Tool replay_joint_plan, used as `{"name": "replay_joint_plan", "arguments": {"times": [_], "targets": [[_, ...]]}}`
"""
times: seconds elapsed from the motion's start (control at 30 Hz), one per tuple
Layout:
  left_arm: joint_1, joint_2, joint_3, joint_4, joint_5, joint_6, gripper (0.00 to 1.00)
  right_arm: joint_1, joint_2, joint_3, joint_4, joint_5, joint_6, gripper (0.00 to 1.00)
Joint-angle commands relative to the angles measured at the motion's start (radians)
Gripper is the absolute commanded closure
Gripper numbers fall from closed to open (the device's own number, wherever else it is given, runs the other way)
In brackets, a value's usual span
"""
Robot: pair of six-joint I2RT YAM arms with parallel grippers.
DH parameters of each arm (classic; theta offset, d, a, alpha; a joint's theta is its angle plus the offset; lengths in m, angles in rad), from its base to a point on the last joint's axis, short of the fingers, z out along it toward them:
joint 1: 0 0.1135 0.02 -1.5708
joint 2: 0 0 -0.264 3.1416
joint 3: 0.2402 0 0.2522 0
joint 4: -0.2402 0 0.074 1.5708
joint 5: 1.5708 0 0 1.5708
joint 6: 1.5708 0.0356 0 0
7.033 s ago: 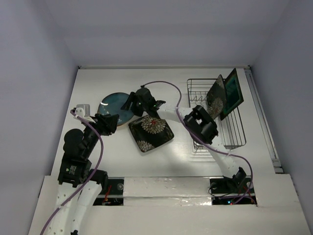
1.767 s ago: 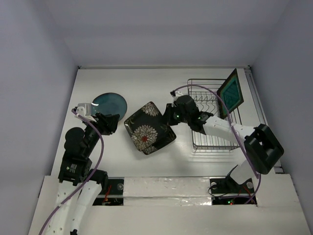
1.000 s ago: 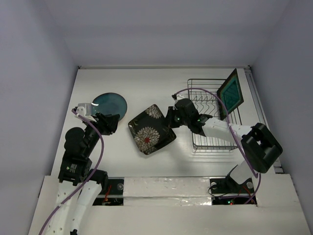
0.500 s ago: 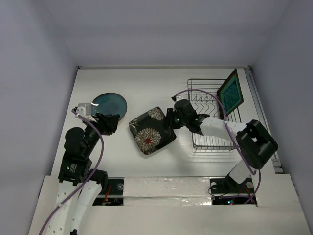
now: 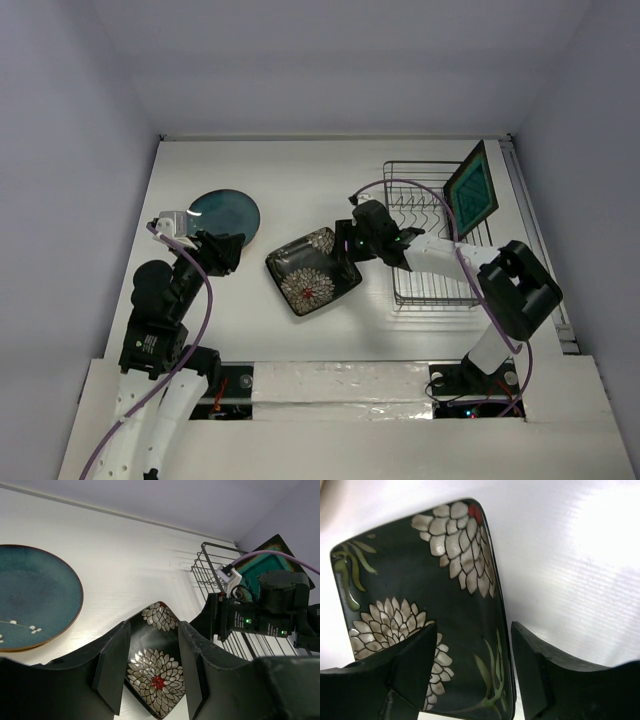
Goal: Unload the plates from the dish rack
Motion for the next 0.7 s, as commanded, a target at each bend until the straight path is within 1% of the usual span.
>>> {"name": "replay_joint_plan", "arguments": {"times": [0.0,0.07,0.13,0.2,0.23,0.27,0.33,0.37,0.4,0.47,0.5,0.53,0.57,0.6,0.63,0.67], "targets": [[0.006,-0.009,0.006,0.054,0.012,0.000,0.60,0.001,0.008,0.058,0.003,0.035,-0.027,0.33],[0.006,-0.009,0.006,0.054,0.012,0.000,0.60,0.001,-0.001,0.066,-0.005,0.052,-0.032,0.28],[0.006,-0.010,0.006,0.056,0.012,0.001,0.60,0.001,-0.049,0.072,-0.013,0.061,-0.038,0.25],[0.006,-0.010,0.006,0.056,0.010,0.000,0.60,0.001,-0.102,0.078,-0.019,0.098,-0.047,0.25],[0.006,-0.012,0.007,0.054,0.012,0.000,0.60,0.001,-0.163,0.081,-0.020,0.116,-0.049,0.28],[0.006,-0.012,0.007,0.054,0.012,0.000,0.60,0.001,-0.193,0.087,-0.025,0.182,-0.052,0.43],[0.006,-0.013,0.006,0.056,0.013,0.000,0.60,0.001,-0.268,0.098,-0.050,0.275,-0.073,0.67],[0.006,-0.018,0.006,0.057,0.012,0.000,0.60,-0.022,-0.286,0.123,-0.085,0.358,-0.084,0.91],[0.006,-0.018,0.006,0.057,0.012,0.000,0.61,-0.042,-0.303,0.136,-0.106,0.391,-0.099,0.99],[0.006,-0.027,0.006,0.057,0.017,0.000,0.63,-0.094,-0.349,0.161,-0.142,0.452,-0.116,1.00],[0.006,-0.032,0.006,0.059,0.015,0.000,0.68,-0.130,-0.365,0.181,-0.174,0.468,-0.132,1.00],[0.006,-0.035,0.007,0.057,0.013,0.001,0.71,-0.209,-0.376,0.190,-0.191,0.481,-0.141,1.00],[0.006,-0.046,0.009,0.056,0.006,0.001,0.75,-0.249,-0.389,0.204,-0.214,0.523,-0.145,1.00],[0.006,-0.050,0.009,0.051,0.000,0.000,0.83,-0.284,-0.392,0.228,-0.253,0.538,-0.161,1.00],[0.006,-0.058,0.012,0.050,-0.006,0.000,0.87,-0.346,-0.396,0.242,-0.270,0.543,-0.170,1.00],[-0.004,-0.064,0.012,0.048,-0.022,-0.003,0.90,-0.364,-0.396,0.258,-0.287,0.581,-0.178,1.00]]}}
